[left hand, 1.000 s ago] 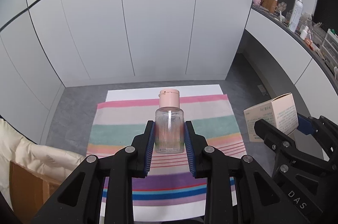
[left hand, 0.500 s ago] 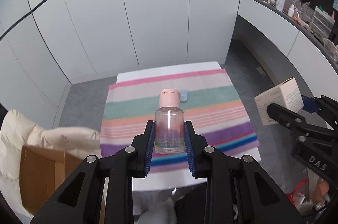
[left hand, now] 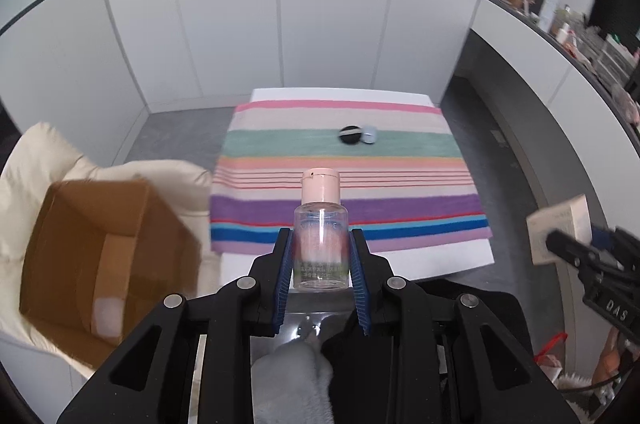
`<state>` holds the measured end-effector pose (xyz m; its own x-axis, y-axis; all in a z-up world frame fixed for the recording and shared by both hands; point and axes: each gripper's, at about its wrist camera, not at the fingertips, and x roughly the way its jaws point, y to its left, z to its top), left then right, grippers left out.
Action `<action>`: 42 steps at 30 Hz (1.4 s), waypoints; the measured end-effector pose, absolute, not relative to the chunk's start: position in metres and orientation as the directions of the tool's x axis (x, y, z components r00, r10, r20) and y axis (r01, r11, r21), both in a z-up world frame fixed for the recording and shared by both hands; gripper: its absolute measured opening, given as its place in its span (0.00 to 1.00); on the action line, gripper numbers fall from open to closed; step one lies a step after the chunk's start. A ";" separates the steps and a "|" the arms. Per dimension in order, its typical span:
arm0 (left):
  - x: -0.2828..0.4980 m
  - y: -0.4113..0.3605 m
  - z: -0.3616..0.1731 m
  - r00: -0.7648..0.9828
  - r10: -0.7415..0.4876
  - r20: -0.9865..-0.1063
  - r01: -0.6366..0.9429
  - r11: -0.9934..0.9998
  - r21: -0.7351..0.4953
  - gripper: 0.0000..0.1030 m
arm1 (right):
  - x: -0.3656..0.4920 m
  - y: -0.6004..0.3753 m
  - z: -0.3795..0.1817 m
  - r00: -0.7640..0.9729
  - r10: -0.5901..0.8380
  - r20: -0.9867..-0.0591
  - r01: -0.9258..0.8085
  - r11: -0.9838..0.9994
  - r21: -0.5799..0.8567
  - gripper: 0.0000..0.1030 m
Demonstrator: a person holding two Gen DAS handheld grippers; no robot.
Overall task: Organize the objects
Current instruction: 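Lift the jar box and clear bottle and carry them toward the cardboard box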
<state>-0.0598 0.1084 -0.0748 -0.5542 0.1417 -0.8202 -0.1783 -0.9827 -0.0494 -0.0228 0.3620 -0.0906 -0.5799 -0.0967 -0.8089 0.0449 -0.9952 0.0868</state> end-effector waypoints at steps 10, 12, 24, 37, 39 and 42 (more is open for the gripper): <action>-0.065 0.067 -0.079 -0.566 0.096 -0.819 -0.103 -0.994 -0.045 0.27 | -0.033 0.322 -0.091 -0.564 -0.110 -0.818 0.129 -0.991 0.044 0.52; -0.063 0.055 -0.083 -0.567 0.073 -0.820 -0.079 -0.996 -0.034 0.27 | -0.038 0.308 -0.093 -0.554 -0.130 -0.823 0.162 -0.986 0.046 0.52; -0.020 -0.065 -0.103 -0.519 -0.066 -0.852 0.168 -0.985 -0.026 0.27 | -0.046 0.173 -0.107 -0.478 -0.298 -0.827 0.441 -0.895 0.068 0.52; 0.039 -0.178 -0.124 -0.449 -0.157 -0.880 0.402 -0.915 -0.042 0.27 | -0.022 0.027 -0.130 -0.316 -0.421 -0.850 0.689 -0.717 0.099 0.52; 0.040 -0.187 -0.127 -0.440 -0.145 -0.886 0.412 -0.909 -0.056 0.27 | -0.021 0.011 -0.134 -0.299 -0.421 -0.856 0.708 -0.700 0.097 0.52; 0.039 -0.192 -0.127 -0.440 -0.143 -0.887 0.417 -0.907 -0.061 0.27 | -0.026 -0.009 -0.140 -0.281 -0.418 -0.864 0.727 -0.681 0.093 0.52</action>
<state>0.0385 -0.1922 -0.1271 -0.4396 -0.1427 -0.8868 0.4169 -0.9069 -0.0607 -0.0257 -0.0089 -0.1400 -0.2808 -0.4180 -0.8640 0.7266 -0.6807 0.0932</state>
